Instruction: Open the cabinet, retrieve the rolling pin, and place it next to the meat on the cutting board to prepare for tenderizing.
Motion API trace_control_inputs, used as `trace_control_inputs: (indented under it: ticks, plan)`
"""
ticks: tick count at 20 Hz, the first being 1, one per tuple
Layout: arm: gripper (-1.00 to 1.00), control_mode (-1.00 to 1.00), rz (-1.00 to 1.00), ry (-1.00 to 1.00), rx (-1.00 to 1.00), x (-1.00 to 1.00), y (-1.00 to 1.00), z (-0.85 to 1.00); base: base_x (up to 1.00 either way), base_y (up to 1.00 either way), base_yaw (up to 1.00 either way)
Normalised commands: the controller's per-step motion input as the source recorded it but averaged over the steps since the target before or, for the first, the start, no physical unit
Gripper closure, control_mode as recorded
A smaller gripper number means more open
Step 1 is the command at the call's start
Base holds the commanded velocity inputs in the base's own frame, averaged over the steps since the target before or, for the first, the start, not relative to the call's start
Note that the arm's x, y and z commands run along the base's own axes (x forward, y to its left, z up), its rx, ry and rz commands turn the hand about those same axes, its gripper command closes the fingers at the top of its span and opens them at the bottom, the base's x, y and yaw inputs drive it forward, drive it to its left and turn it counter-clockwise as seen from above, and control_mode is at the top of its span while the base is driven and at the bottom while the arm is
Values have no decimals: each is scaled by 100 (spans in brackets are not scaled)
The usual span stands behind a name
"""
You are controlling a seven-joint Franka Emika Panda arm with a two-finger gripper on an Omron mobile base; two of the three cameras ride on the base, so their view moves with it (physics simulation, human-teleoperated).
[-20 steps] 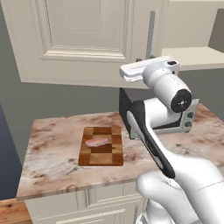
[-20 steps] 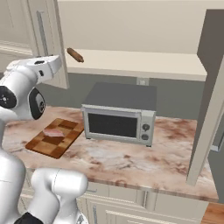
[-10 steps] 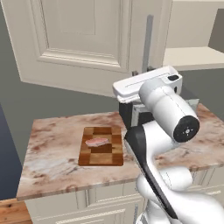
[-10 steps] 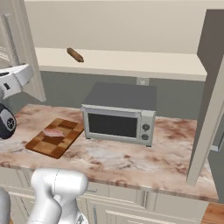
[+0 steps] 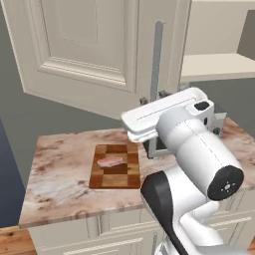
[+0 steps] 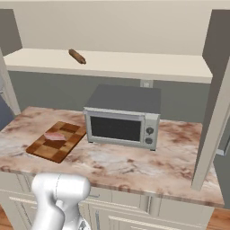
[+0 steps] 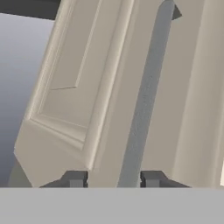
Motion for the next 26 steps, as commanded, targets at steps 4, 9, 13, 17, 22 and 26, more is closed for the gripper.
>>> trace_control_inputs:
  ticks: [4,9,13,17,22,26]
  plan:
    - [-100,-100,7,-1,5,-37,-8,0,0,0,0]
    - [-100,-100,4,-5,7,-50,-31,0,0,0,0]
    - [-100,-100,4,-4,9,-44,-55,1,0,0,0]
    - [-100,-100,7,-4,11,-42,-78,0,0,0,0]
    - [-100,-100,13,0,13,-10,-74,0,0,0,0]
    - [-100,-100,17,0,14,1,-75,0,0,0,0]
